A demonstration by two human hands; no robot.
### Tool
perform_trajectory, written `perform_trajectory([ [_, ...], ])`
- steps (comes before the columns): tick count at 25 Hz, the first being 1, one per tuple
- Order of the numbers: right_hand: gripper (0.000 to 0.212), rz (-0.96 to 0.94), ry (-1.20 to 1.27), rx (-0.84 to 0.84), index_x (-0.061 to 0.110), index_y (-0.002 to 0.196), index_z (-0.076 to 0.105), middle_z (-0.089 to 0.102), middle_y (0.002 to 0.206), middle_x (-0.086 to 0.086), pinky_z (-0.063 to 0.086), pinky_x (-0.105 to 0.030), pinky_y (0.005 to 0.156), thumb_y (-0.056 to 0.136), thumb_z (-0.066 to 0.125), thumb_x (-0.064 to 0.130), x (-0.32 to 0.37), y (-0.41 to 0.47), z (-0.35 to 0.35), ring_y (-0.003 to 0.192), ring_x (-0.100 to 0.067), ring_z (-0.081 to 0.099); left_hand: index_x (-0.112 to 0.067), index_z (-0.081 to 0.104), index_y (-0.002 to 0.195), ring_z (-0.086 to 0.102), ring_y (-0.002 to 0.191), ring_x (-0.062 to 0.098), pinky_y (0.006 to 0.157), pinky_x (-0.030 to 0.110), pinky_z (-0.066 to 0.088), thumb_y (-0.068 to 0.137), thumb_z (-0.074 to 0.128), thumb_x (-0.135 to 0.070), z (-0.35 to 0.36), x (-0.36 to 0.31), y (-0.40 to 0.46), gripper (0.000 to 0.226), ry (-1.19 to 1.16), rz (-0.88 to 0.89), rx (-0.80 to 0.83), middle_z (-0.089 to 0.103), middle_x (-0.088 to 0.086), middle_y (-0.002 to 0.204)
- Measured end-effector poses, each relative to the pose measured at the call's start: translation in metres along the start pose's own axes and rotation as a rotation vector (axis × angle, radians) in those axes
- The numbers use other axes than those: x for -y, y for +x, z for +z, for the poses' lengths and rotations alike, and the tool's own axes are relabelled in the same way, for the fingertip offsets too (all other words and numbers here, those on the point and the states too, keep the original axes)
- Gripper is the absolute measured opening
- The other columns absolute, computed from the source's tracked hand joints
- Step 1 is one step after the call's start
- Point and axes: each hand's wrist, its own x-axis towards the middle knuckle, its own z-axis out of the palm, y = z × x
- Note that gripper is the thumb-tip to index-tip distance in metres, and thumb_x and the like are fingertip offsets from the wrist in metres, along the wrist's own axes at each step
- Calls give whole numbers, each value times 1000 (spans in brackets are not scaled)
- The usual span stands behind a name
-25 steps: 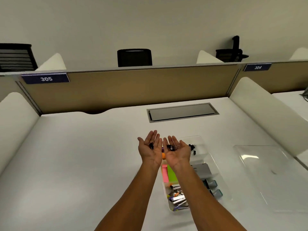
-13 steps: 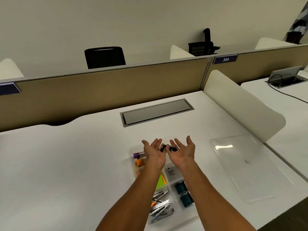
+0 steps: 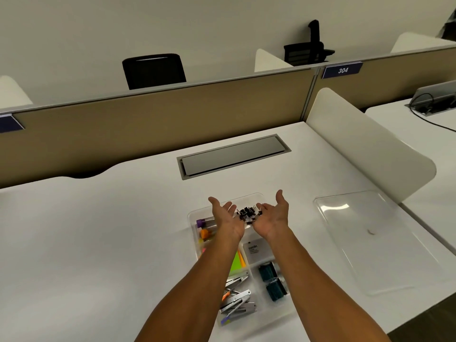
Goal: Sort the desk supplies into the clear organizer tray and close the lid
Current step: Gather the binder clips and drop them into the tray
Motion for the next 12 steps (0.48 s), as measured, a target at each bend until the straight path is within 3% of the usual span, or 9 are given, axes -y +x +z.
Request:
perform_trajectory([
  [2, 93, 9, -19, 9, 17, 157, 12, 32, 156, -10, 35, -56, 105, 88, 50, 67, 1, -4, 2, 140, -38, 34, -10, 38, 145, 21, 145, 38, 119, 54, 15, 87, 30, -75, -2, -2, -2, 87, 22, -4, 9, 37, 12, 152],
  [5, 91, -3, -60, 11, 21, 158, 8, 18, 163, -10, 25, -58, 112, 89, 47, 68, 3, -13, 3, 148, -36, 19, -10, 36, 147, 19, 146, 36, 118, 51, 12, 87, 29, -75, -4, -6, -9, 88, 58, 1, 7, 37, 11, 153],
  [8, 82, -57, -140, 15, 22, 157, 13, 28, 159, -10, 19, -54, 119, 93, 44, 64, 7, -21, -1, 148, -35, 20, -9, 36, 147, 21, 146, 35, 119, 48, 16, 89, 31, -73, -7, -9, -18, 86, 34, 36, 44, 36, 13, 153],
  [12, 52, -146, -302, 48, 21, 146, 40, 51, 144, -6, 34, -45, 112, 99, 50, 42, 21, -35, -10, 136, -33, 41, -4, 44, 140, 44, 134, 32, 112, 42, 36, 97, 40, -55, -15, -10, -26, 67, 6, 186, 93, 47, 17, 144],
])
